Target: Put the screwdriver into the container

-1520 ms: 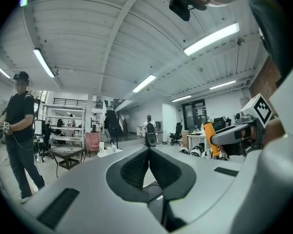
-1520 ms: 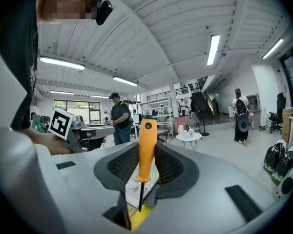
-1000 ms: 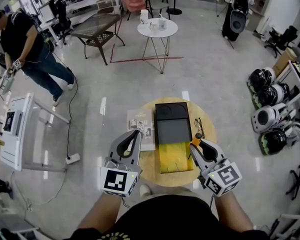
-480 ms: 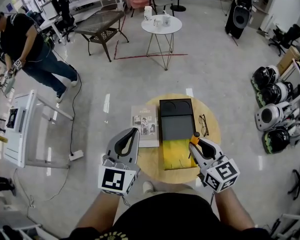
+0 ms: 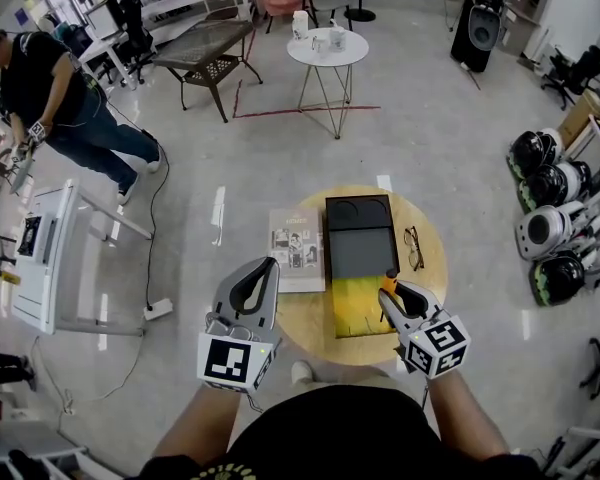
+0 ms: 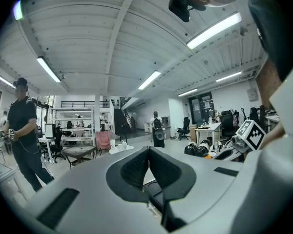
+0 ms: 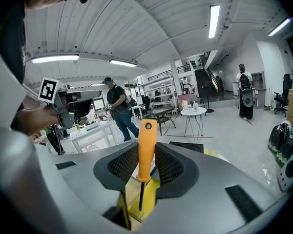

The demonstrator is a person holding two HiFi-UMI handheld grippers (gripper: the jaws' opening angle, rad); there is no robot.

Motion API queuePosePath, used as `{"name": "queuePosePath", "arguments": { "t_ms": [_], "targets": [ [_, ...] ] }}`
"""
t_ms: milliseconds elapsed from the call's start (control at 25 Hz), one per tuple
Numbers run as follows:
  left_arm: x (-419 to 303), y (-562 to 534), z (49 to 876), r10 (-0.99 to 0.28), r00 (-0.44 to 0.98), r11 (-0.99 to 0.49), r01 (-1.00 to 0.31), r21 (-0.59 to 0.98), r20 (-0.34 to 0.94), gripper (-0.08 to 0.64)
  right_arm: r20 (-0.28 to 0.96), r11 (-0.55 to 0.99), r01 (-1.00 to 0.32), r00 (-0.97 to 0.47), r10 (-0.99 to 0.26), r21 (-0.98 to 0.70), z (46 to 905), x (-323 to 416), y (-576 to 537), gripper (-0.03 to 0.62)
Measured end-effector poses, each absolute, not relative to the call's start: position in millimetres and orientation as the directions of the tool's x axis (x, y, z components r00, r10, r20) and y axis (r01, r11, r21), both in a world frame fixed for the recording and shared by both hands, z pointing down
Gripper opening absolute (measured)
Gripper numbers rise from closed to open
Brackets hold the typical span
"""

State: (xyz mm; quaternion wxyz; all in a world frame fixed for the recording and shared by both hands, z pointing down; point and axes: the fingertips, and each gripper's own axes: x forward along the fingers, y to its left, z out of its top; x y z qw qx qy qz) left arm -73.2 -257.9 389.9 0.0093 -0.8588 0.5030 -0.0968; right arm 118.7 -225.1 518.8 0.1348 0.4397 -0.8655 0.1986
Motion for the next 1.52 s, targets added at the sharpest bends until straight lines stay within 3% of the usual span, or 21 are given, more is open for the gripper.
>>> {"name": "queuePosePath", "arguments": {
  "t_ms": [1520],
  "targets": [
    [-72, -261, 397, -0.879, 0.442, -0.464, -0.879, -0.109, 0.177, 0.017, 0.64, 0.42, -0.836, -0.543, -0.544, -0.353, 698, 125, -237, 0.118]
  ]
}}
